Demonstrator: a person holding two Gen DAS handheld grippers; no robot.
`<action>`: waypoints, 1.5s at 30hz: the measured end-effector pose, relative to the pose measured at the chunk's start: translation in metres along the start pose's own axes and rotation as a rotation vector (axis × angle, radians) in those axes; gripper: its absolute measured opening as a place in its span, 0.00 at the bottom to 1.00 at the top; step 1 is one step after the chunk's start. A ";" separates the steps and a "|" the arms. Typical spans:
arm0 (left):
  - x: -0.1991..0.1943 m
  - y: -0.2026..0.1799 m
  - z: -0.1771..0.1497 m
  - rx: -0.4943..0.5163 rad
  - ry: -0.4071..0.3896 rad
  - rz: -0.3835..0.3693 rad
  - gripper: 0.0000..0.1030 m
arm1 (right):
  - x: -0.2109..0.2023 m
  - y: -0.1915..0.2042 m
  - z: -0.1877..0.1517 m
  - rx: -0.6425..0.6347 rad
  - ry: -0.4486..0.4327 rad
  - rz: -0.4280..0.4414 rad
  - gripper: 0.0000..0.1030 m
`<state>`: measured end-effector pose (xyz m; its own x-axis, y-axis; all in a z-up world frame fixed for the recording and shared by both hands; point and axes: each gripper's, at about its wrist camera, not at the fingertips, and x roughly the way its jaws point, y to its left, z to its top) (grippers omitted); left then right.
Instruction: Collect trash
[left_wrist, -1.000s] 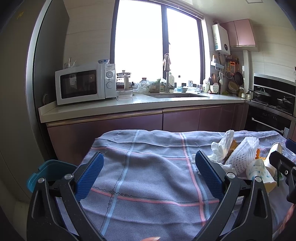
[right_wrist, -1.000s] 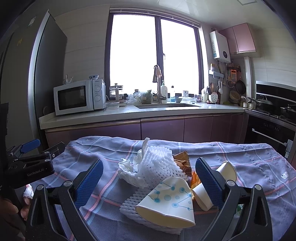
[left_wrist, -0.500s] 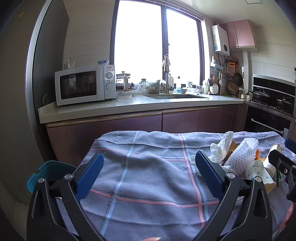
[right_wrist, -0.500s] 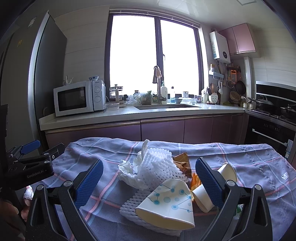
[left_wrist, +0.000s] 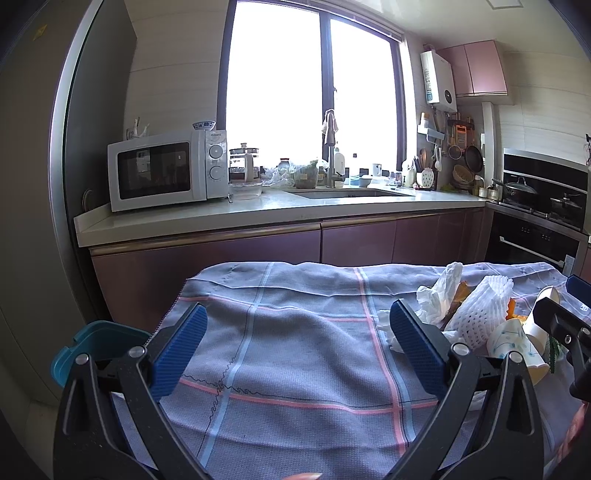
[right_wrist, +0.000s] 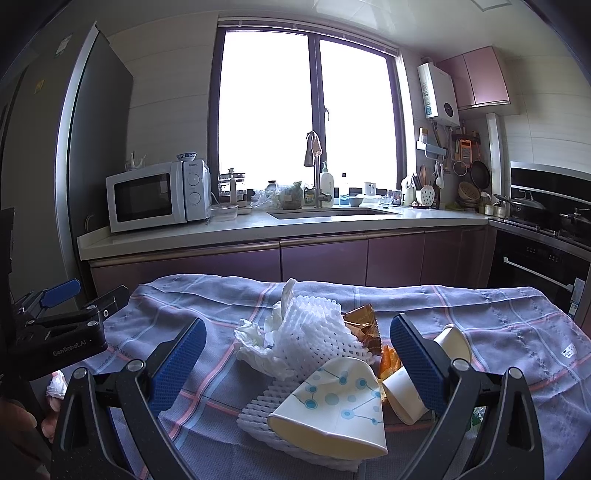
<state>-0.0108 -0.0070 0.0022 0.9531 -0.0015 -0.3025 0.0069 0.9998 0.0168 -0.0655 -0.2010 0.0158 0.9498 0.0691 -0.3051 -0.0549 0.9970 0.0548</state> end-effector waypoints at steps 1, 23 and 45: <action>0.000 0.000 0.000 0.000 0.000 0.000 0.95 | 0.000 0.000 0.000 0.001 0.000 0.001 0.94; 0.002 -0.002 -0.003 -0.005 0.005 -0.011 0.95 | 0.001 -0.002 -0.006 0.003 0.008 0.000 0.94; 0.036 -0.044 -0.017 0.041 0.197 -0.243 0.95 | 0.014 -0.047 -0.016 0.057 0.141 -0.016 0.94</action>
<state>0.0180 -0.0504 -0.0254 0.8450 -0.2324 -0.4816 0.2431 0.9691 -0.0410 -0.0550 -0.2462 -0.0066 0.8977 0.0613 -0.4363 -0.0185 0.9947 0.1016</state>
